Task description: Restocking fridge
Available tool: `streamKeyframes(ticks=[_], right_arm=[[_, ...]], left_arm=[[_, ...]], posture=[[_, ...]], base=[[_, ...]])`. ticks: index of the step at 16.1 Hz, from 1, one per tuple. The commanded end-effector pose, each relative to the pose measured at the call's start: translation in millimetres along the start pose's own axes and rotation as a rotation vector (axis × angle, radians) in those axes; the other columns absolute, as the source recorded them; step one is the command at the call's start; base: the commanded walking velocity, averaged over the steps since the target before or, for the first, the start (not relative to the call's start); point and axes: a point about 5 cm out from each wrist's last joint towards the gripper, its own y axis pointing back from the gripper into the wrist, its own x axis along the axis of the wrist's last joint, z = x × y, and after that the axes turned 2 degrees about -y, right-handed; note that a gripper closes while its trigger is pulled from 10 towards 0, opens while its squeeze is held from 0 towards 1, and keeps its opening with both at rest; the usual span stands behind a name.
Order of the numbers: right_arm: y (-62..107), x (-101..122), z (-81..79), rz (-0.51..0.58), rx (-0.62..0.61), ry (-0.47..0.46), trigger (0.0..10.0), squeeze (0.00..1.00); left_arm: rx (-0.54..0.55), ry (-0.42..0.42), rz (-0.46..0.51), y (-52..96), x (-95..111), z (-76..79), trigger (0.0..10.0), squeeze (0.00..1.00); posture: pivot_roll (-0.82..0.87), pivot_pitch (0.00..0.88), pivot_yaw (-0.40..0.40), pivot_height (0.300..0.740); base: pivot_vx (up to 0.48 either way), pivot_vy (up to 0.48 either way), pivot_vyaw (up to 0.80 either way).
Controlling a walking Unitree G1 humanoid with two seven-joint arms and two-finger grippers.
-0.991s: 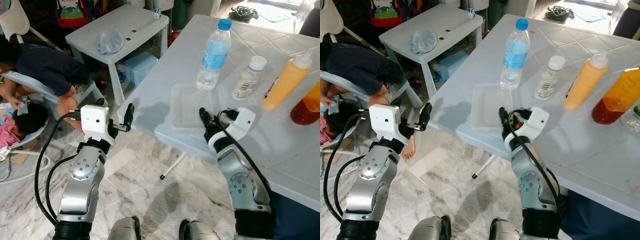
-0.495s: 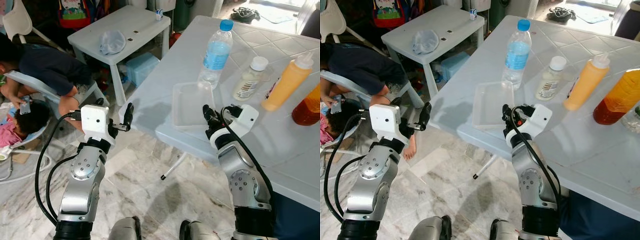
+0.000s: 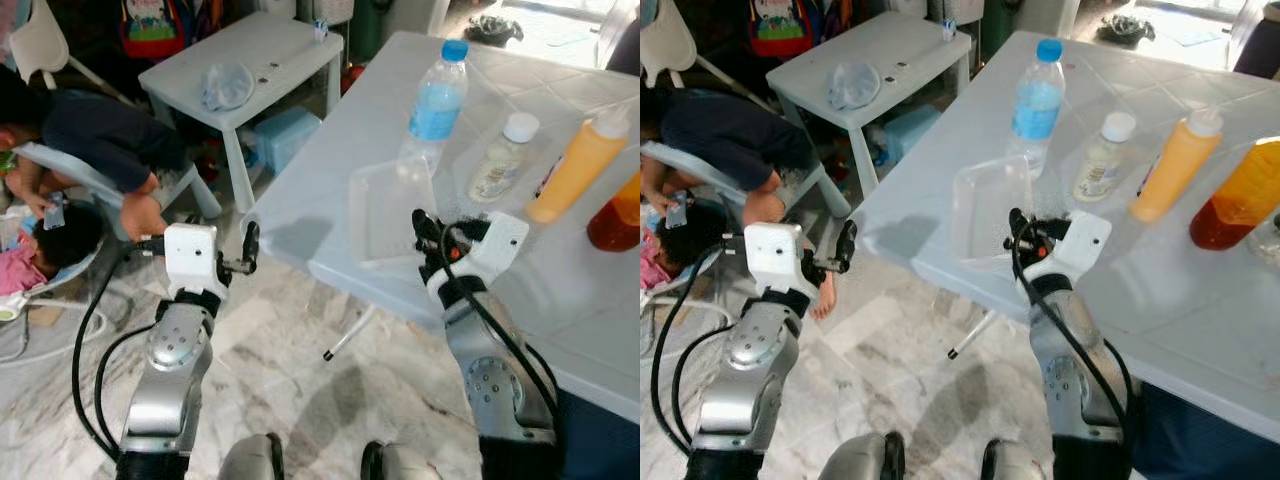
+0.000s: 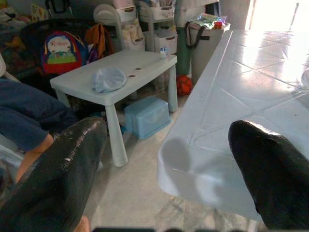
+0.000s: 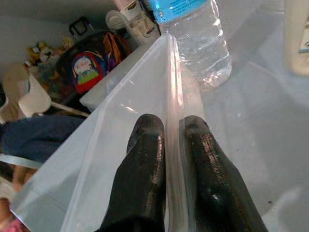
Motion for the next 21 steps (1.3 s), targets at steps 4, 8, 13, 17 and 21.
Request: streamKeyframes(ticks=[4, 8, 13, 17, 21], right_arm=[[2.2, 1, -0.2, 0.002, -0.003, 0.030, 10.0, 0.00], [1.2, 0, 0.7, 0.011, -0.009, 0.053, 10.0, 0.00], [-3.6, 3, 3.7, 0.025, 0.002, 0.074, 10.0, 0.00], [-6.2, -1, -3.0, 0.022, 0.047, 0.089, 10.0, 0.00], [-8.4, 3, -0.9, 0.035, 0.058, 0.098, 10.0, 0.00]], left_arm=[[0.012, -0.010, -0.012, -2.4, -2, -2.9, 10.0, 0.00], [0.019, -0.013, -0.023, -2.7, -7, -4.3, 10.0, 0.00], [0.048, -0.015, -0.060, 6.6, -18, -9.5, 10.0, 0.00], [0.046, -0.011, -0.083, 11.1, -26, -6.8, 10.0, 0.00], [0.046, -0.022, -0.096, 12.7, -30, -11.8, 10.0, 0.00]], posture=[[0.03, 0.084, 0.054, 0.740], [0.03, 0.046, 0.053, 0.740], [0.04, 0.000, 0.058, 0.740], [0.03, 0.000, 0.062, 0.740], [0.03, 0.000, 0.063, 0.740]], base=[[-0.319, 0.000, 0.00], [-0.318, 0.000, 0.00], [-0.313, 0.000, 0.00], [-0.303, 0.000, 0.54], [-0.299, 0.000, 0.80]])
